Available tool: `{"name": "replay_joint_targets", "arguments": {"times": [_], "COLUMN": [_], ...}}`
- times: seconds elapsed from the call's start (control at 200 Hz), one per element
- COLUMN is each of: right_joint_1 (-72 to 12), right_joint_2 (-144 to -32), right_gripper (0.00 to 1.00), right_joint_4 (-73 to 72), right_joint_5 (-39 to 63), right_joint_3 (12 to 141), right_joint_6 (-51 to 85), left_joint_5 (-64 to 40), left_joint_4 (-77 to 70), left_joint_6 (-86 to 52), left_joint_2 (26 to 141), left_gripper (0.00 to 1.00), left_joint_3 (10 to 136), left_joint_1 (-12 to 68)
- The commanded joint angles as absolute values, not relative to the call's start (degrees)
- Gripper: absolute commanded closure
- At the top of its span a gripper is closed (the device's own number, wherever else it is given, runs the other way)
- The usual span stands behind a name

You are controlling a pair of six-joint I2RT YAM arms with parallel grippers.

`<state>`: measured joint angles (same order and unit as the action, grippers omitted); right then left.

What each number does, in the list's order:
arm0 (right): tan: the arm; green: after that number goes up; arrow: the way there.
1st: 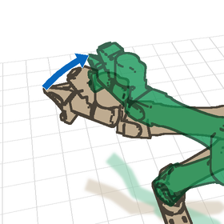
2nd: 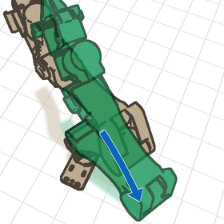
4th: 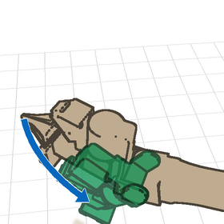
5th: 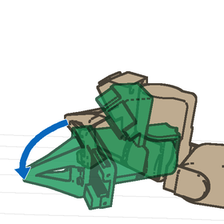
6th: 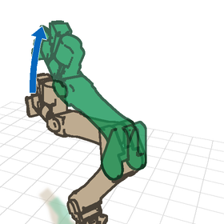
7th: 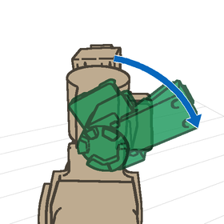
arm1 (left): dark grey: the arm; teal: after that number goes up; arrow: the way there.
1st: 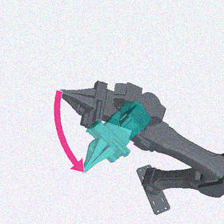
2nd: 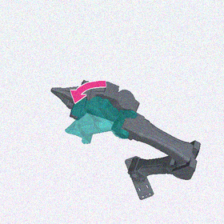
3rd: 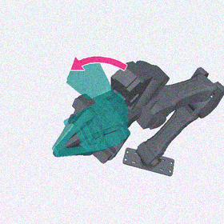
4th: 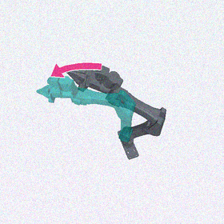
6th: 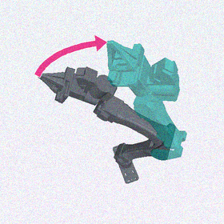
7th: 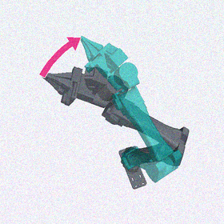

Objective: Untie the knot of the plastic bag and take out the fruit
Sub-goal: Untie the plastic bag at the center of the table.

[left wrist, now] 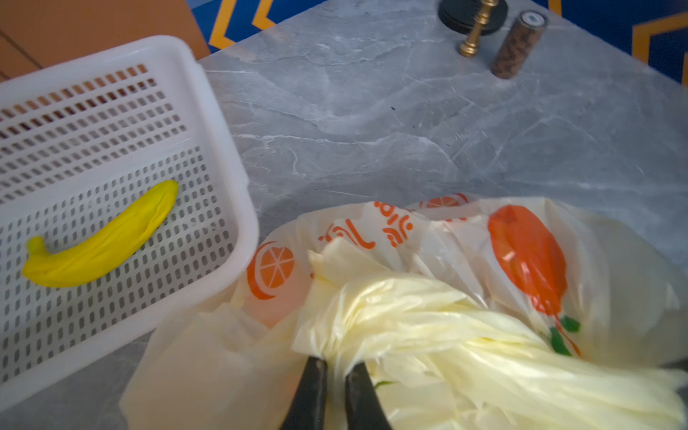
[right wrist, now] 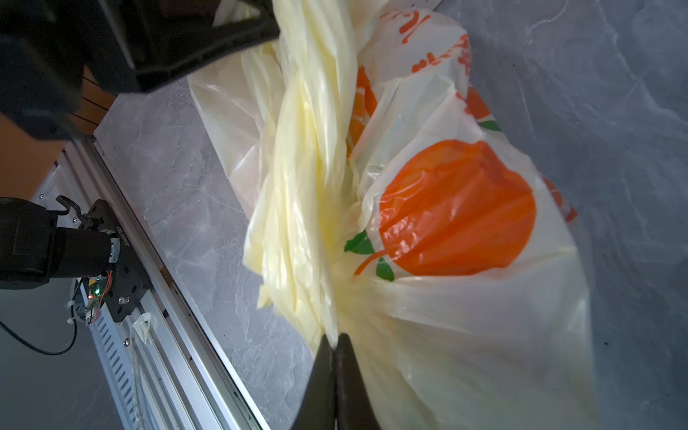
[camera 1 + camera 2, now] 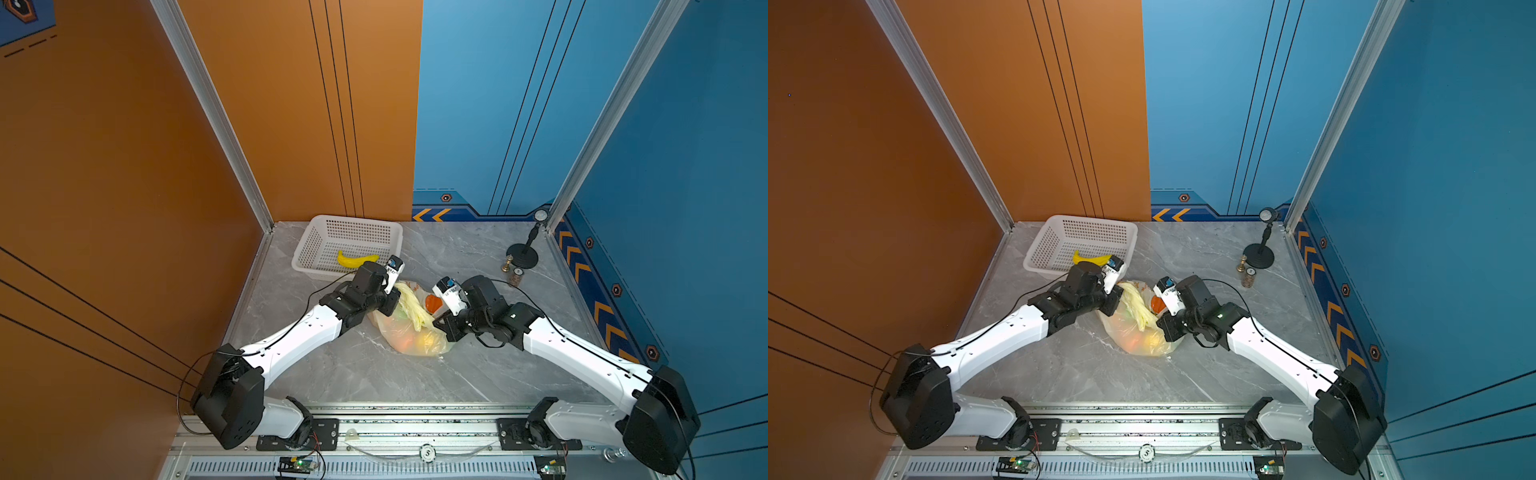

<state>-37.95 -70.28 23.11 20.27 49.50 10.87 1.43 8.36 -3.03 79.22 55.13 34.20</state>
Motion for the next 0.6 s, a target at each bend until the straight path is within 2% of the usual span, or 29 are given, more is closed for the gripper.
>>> {"name": "replay_joint_targets", "arguments": {"times": [0.0,0.115,0.3,0.411,0.481,0.596], "right_joint_1": [-37.79,-39.77,-46.46,-46.72,-46.66,-45.68], "right_joint_2": [-68.04,-67.32,-69.95,-71.72,-71.14,-68.56], "right_gripper": [1.00,1.00,0.99,0.94,0.87,0.82], "right_joint_4": [26.47,27.02,29.22,32.03,31.98,29.87], "right_joint_5": [22.77,27.45,28.91,28.23,26.80,24.17], "right_joint_3": [46.61,44.56,45.68,48.19,49.43,50.78], "right_joint_6": [9.38,7.84,3.98,3.52,3.90,6.00], "left_joint_5": [4.50,2.55,1.01,-1.15,-2.04,-2.27], "left_joint_4": [6.21,5.80,4.94,4.38,4.77,6.09], "left_joint_6": [-11.86,-15.80,-22.15,-25.31,-25.79,-26.84], "left_joint_2": [76.50,75.58,74.14,73.38,72.61,69.86], "left_gripper": [0.89,0.88,0.86,0.83,0.77,0.63], "left_joint_3": [55.30,55.03,53.75,53.02,52.93,52.02], "left_joint_1": [30.53,28.47,24.94,23.04,23.02,23.71]}}
